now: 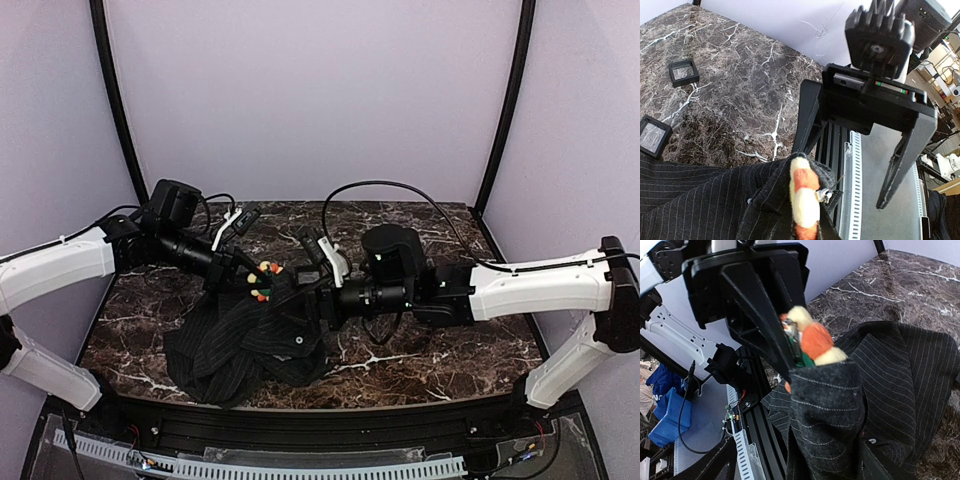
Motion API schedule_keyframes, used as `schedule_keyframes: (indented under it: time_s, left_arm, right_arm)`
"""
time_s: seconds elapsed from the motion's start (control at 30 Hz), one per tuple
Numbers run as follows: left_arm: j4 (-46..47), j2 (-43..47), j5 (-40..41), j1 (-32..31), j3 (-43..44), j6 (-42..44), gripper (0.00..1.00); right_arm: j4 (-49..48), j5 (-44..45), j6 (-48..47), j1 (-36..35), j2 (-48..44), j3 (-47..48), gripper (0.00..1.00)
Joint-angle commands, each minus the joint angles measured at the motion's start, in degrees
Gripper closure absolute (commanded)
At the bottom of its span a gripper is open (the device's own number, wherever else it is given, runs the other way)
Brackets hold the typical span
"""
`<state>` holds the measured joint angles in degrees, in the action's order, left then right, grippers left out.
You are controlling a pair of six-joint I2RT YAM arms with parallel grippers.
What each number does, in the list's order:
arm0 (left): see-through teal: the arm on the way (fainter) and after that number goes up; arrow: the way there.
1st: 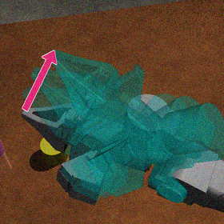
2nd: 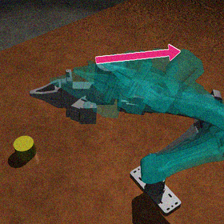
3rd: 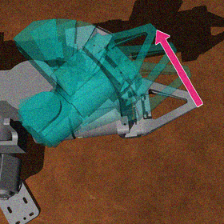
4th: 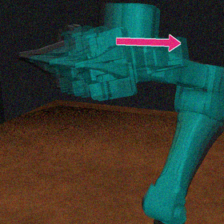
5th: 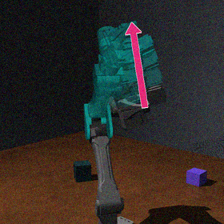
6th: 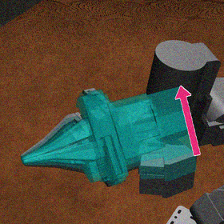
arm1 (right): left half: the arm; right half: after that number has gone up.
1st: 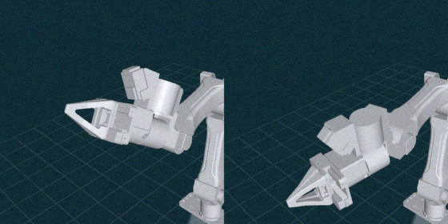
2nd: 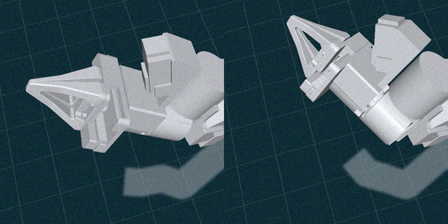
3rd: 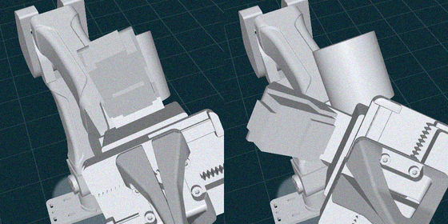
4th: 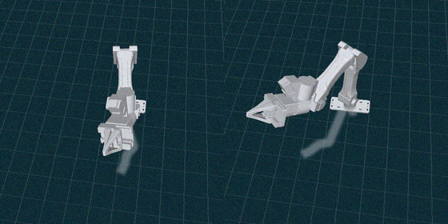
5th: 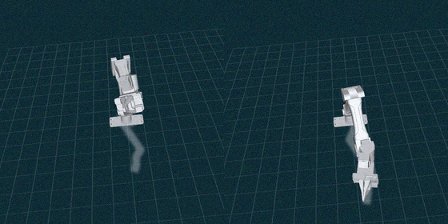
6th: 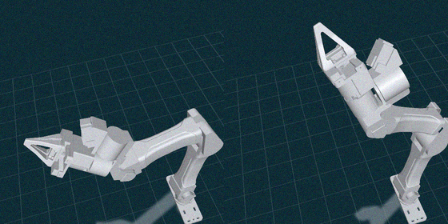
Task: Remove the brooch from the garment
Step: Remove the brooch from the crumpled clothing.
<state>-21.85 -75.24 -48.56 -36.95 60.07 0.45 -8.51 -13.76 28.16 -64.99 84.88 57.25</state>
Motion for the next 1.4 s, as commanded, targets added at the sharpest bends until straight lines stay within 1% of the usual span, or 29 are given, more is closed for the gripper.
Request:
schedule_keyframes:
  time_s: [0.0, 0.07, 0.1, 0.17, 0.2, 0.23, 0.37, 0.5, 0.67, 0.83, 0.97, 1.1, 1.17, 1.27, 1.37]
  left_arm:
    - [2.2, 1.2, -0.2, 0.4, -0.6, -0.1, 0.99]
    - [2.4, 1.2, -0.2, 0.5, -0.7, -0.2, 0.99]
    - [2.4, 1.2, -0.2, 0.6, -0.7, -0.2, 0.99]
    - [2.4, 1.2, 0.4, 0.6, -0.8, -0.2, 0.99]
    - [2.0, 1.2, 0.7, 0.6, -0.8, -0.2, 0.99]
    - [1.2, 1.1, 1.8, 0.6, -0.7, 0.3, 0.99]
    - [-2.0, 0.7, 7.0, 0.6, -0.1, 2.9, 0.99]
    - [-3.5, 0.4, 10.3, 0.6, 0.0, 4.3, 0.99]
    - [-4.4, -0.7, 12.9, 0.6, 0.3, 4.8, 0.99]
    - [-5.7, -2.1, 15.2, 0.6, 0.9, 5.4, 0.99]
    - [-5.8, -2.5, 15.5, 0.6, 1.1, 5.3, 0.99]
    - [-4.7, -1.7, 15.5, 1.3, 1.0, 3.3, 0.99]
    - [-3.3, -0.8, 14.6, 3.1, 0.9, 0.8, 0.99]
    - [1.3, 2.8, 13.3, 7.8, 0.1, -5.8, 0.99]
    - [3.0, 6.1, 13.9, 10.8, 0.4, -9.4, 0.99]
  right_arm:
    - [-0.7, 4.4, -0.2, -1.2, 1.5, -1.5, 0.25]
    - [-0.2, 5.9, -0.3, -1.4, 2.7, -1.5, 0.37]
    - [0.2, 7.1, -0.2, -1.5, 3.1, -1.3, 0.47]
    - [0.5, 10.4, 0.2, -1.5, 3.3, -1.0, 0.80]
    - [0.2, 11.2, 0.2, -1.6, 3.0, -1.0, 0.92]
    - [-0.3, 11.8, 0.2, -1.6, 2.5, -1.1, 1.00]
    - [-3.8, 13.5, 0.2, -1.6, 0.2, -1.6, 1.00]
    - [-4.0, 13.6, -0.3, -1.6, -0.2, -0.2, 1.00]
    - [-4.8, 13.5, -0.6, -1.6, -1.2, 0.4, 1.00]
    - [-6.3, 16.0, -0.6, -1.6, -3.5, 0.2, 1.00]
    - [-7.1, 16.7, -0.9, -1.6, -4.5, 0.4, 1.00]
    - [-6.3, 17.0, -0.9, -1.6, -5.4, 0.4, 1.00]
    - [-5.4, 17.0, -0.6, -1.6, -5.9, 0.3, 1.00]
    - [-4.6, 15.9, 0.3, -1.6, -5.8, -1.0, 1.00]
    - [-3.8, 14.1, 2.0, -2.2, -3.5, -1.8, 1.00]
